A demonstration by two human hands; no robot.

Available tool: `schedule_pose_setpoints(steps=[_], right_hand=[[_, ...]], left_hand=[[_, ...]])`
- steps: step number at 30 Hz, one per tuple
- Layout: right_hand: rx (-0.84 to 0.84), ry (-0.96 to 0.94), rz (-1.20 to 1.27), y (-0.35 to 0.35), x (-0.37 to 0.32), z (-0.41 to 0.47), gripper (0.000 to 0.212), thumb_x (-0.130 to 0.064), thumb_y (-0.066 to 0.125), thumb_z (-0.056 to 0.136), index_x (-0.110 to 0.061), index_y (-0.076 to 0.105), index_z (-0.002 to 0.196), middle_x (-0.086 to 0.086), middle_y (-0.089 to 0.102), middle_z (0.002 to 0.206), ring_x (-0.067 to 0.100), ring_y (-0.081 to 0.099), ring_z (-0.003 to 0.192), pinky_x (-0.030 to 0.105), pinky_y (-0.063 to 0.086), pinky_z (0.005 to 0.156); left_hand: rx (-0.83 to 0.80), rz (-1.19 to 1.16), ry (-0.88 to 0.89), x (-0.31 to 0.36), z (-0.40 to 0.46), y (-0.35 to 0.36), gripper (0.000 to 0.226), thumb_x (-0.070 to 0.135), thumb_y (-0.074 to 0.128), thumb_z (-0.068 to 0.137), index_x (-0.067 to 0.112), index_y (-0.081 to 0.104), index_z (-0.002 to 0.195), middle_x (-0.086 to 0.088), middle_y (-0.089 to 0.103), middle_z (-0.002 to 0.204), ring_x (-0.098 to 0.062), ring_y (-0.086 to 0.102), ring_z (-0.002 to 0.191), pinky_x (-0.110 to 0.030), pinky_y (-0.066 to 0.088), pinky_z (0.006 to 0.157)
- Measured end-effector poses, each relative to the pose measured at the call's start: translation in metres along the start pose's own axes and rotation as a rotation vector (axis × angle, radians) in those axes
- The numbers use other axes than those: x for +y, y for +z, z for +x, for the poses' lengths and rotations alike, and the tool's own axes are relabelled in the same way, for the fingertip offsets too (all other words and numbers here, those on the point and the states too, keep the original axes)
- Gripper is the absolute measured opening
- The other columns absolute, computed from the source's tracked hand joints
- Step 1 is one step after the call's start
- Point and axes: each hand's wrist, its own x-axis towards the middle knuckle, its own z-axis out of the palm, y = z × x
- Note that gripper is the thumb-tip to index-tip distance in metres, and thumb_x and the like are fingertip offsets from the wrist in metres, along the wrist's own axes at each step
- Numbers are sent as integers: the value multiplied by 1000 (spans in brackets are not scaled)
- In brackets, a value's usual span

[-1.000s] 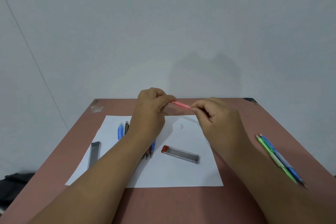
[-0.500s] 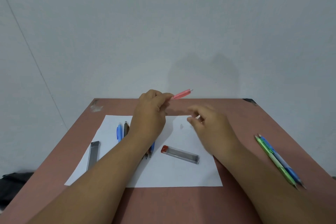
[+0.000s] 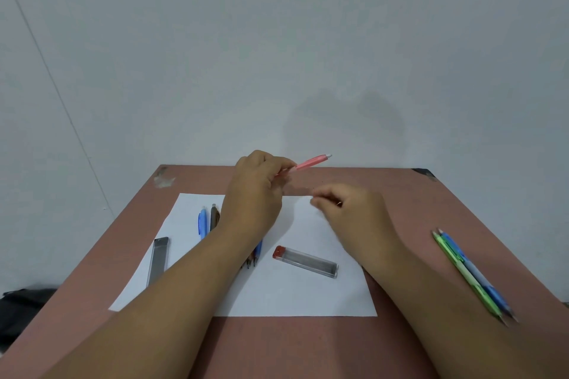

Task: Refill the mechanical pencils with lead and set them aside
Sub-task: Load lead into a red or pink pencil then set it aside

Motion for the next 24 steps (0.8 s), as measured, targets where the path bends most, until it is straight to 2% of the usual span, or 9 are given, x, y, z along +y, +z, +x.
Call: schedule_pose_setpoints(steps=[3,8,12,18,24], right_hand=[[188,152,218,-13,-4,1,12,-24,76,89,-35,78,89,-25,74,84,-7,67,84,9,49,74],[336,201,449,-24,-8,0,11,-23,78,88,-33,77,93,-23,74,87,-3,69,87,22,56,84],[334,188,486,-23,-9,1,13,-21,80,87,-33,77,93,-21,75,89,-1,70,89,25,56,87],[310,169,491,-22,-9,0,13,-21,81,86,-31,78,93,-19,76,90,-2,70,89,17,54,83],[283,170,457,-23,-10,0,13,-22,81,86,-34,77,89,-21,75,87,-3,69,88,11,52,79]], left_hand=[[-11,13,5,1,0,0,20,11,68,94,22,75,108,11,52,93,-15,47,92,-18,33,72],[-9,4,41,-2,0,2,16,13,72,92,23,76,104,13,51,90,-14,46,90,-10,30,75],[-13,21,60,-3,0,2,14,14,73,92,23,76,102,14,51,90,-13,46,90,-8,30,75],[3,20,72,-5,0,3,18,9,74,89,22,77,102,11,54,90,-16,47,91,-11,30,75],[59,16,87,-7,0,5,19,7,76,87,21,78,100,4,61,89,-16,47,89,-25,37,73]])
